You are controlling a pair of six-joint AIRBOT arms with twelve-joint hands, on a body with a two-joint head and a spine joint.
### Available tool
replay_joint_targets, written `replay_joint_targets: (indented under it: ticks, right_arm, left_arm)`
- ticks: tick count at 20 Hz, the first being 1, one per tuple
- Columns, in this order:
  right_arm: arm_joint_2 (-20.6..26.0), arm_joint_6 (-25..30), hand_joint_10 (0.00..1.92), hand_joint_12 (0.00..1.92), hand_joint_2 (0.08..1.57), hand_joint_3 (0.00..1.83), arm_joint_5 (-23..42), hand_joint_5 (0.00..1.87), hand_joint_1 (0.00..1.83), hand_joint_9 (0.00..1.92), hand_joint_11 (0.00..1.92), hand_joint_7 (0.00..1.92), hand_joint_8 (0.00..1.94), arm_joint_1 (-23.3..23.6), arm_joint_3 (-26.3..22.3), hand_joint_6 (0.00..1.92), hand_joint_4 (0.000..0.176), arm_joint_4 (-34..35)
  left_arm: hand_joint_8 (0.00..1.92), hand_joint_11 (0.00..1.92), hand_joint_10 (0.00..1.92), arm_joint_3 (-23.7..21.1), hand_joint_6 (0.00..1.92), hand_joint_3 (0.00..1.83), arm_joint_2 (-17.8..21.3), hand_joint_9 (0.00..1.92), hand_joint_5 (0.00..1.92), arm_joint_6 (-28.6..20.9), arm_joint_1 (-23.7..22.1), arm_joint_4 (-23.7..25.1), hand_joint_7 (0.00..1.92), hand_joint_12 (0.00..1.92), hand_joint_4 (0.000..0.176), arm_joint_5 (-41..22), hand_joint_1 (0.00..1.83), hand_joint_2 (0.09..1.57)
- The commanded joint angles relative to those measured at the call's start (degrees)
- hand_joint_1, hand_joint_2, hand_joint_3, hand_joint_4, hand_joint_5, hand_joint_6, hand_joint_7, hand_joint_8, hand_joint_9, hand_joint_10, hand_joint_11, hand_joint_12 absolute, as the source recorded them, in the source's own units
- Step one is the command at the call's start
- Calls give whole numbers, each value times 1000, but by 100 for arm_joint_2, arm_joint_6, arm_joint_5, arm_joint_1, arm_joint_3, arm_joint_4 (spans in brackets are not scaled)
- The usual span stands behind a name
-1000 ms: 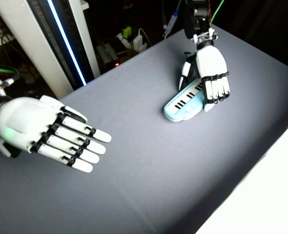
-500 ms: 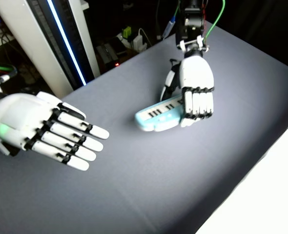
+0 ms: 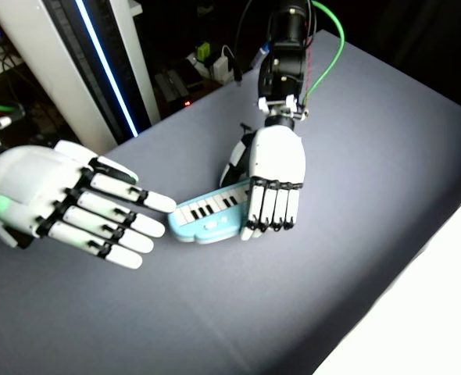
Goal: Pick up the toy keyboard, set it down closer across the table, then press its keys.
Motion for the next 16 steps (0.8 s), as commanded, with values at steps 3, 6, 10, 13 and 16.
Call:
replay_joint_targets:
  ticks: [3,6,10,13,16]
  right_arm:
    - [48,87,0,0,1421,0,791,0,146,0,0,0,0,36,30,0,99,-65]
    - [48,149,0,0,1412,0,816,0,146,0,0,0,0,29,30,0,95,-78]
    - [51,241,0,0,1428,2,862,0,159,0,0,0,0,13,16,0,106,-147]
    - [79,328,0,0,1434,5,859,0,138,0,0,0,0,-6,-6,0,111,-268]
    - [88,352,0,0,1444,7,689,0,103,0,0,0,0,-61,-8,0,62,-408]
  left_arm:
    - [8,0,218,21,53,0,-122,206,202,-116,-109,73,251,1219,0,-631,717,1063]
    - [2,0,55,15,1,0,-129,90,15,-236,-106,153,64,934,43,-695,665,1003]
    - [0,0,0,-90,0,0,98,0,0,-418,-60,151,0,15,72,-1078,574,934]
    - [0,0,0,-394,0,28,652,0,0,-301,-64,34,0,0,52,-1535,421,1001]
    - [0,0,0,-752,5,20,1308,0,31,75,146,-518,0,0,30,-2120,294,1374]
